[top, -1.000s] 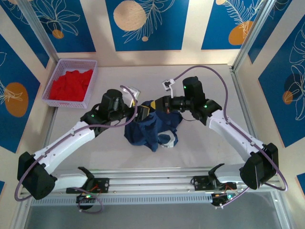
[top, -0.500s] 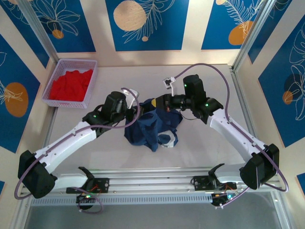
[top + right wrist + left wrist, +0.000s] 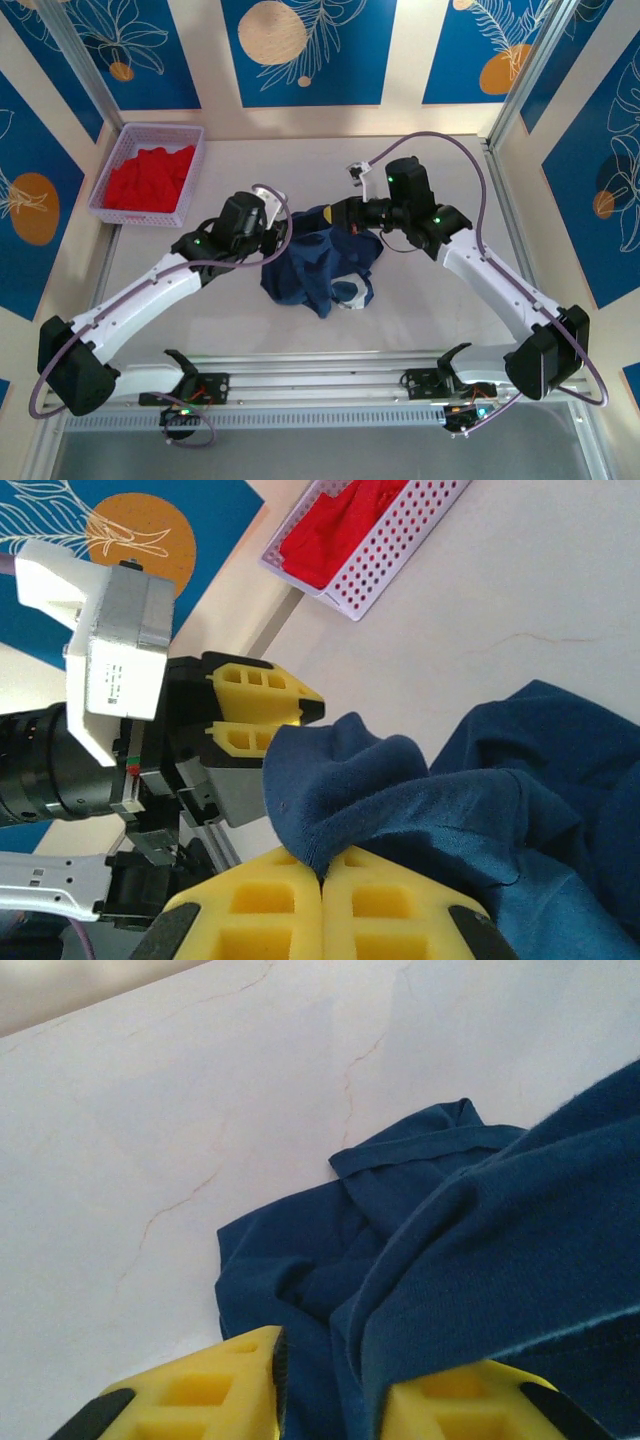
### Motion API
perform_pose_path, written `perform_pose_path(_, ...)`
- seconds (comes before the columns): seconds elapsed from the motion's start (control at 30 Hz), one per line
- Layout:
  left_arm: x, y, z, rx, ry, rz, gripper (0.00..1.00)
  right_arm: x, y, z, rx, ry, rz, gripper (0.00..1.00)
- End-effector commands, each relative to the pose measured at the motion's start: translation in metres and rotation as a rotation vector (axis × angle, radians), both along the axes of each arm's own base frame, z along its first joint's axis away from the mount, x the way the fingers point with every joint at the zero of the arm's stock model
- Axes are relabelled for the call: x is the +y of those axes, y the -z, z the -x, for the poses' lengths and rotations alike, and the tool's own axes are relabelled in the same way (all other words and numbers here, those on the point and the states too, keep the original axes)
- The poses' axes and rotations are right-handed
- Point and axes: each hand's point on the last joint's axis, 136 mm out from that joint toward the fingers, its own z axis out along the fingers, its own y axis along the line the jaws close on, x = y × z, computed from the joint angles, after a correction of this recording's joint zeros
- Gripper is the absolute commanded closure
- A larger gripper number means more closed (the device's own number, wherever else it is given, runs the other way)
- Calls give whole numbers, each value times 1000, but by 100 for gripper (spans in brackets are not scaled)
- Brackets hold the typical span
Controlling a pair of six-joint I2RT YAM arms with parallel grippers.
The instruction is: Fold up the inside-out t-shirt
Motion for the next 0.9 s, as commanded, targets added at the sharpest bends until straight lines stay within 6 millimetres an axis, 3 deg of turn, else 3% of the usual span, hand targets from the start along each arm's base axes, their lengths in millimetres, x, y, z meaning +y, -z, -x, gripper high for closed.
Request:
perform_pose_path(0.0, 8, -6, 2, 21, -36, -31, 75, -7, -27, 0, -101, 28, 8, 100)
perform_pose_path(0.33, -22, -9, 33, 142, 142, 116, 78, -4, -34, -9, -195, 100, 69, 100)
perform_pose_path(0.43, -27, -13, 41, 160, 183, 145, 85, -2, -29, -11, -222, 116, 131, 100)
perform_pose_path(0.6, -38, -14, 60, 224, 275, 204, 85, 3, -19, -13, -254, 126, 228, 100)
perform_pose_path(0.87, -39, -20, 72, 213, 320, 268, 87, 6, -13, -14, -244, 110, 254, 100)
